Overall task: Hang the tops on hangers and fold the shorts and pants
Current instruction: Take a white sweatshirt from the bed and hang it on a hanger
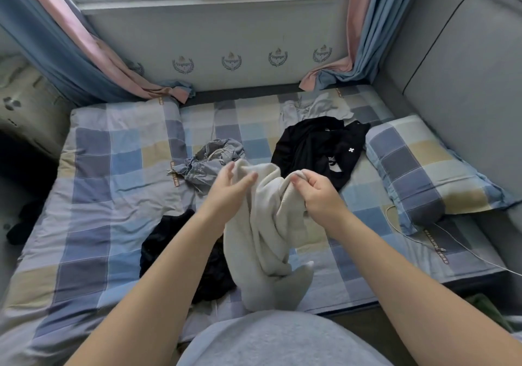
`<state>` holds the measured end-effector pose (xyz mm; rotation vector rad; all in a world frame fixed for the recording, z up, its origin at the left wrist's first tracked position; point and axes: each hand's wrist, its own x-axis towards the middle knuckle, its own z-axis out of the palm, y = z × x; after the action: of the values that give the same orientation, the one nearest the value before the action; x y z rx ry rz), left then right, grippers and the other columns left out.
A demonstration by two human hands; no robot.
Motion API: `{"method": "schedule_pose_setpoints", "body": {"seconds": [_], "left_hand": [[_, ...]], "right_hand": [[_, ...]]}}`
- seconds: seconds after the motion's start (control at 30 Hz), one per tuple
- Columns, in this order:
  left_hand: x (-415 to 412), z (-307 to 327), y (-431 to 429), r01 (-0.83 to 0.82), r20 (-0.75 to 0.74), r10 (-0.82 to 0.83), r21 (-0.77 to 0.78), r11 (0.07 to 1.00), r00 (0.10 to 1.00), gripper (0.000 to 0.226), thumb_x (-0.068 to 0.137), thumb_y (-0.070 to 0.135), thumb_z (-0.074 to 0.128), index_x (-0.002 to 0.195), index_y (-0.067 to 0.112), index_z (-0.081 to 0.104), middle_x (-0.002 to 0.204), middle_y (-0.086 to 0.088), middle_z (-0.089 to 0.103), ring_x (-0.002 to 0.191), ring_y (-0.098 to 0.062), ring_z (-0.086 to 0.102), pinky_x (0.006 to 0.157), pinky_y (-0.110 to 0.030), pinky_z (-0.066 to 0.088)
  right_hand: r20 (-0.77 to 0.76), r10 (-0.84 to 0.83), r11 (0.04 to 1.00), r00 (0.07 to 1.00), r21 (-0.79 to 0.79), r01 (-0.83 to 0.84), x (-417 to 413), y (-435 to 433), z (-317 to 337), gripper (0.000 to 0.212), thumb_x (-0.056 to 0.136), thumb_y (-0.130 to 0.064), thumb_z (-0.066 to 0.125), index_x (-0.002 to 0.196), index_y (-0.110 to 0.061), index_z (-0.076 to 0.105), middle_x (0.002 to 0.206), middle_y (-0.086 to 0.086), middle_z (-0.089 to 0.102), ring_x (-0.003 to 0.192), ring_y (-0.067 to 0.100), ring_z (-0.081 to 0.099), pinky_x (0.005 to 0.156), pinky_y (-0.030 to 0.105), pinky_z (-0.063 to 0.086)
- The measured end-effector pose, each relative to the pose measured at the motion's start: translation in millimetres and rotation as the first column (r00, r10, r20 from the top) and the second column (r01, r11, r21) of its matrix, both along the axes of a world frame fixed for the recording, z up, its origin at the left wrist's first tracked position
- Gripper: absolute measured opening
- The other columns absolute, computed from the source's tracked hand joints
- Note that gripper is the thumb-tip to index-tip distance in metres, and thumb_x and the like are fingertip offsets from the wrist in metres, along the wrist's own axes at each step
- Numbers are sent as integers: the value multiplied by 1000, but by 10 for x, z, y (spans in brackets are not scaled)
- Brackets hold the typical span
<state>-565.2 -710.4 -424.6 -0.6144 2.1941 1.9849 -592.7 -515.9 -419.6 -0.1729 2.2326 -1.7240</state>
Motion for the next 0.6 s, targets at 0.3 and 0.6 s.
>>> {"method": "schedule_pose_setpoints", "body": {"seconds": [0.3,0.6], "left_hand": [[253,-468,556,438,113,-424,-176,881,898,37,85,29,77,117,21,60,110,8,66,98,-7,63,80,-27,53],[206,-705,627,262,39,-259,-121,958,965,23,106,29,46,97,18,65,89,-12,70,78,-16,58,76,-41,54]], "right_hand": [[154,-161,908,975,-365,207,-97,-93,554,34,108,-24,42,86,-1,55,77,17,51,74,29,47,80,47,39],[144,-223,872,964,-413,263,-332,194,571,22,106,-19,47,110,-1,60,98,13,67,86,20,65,78,32,51]]}}
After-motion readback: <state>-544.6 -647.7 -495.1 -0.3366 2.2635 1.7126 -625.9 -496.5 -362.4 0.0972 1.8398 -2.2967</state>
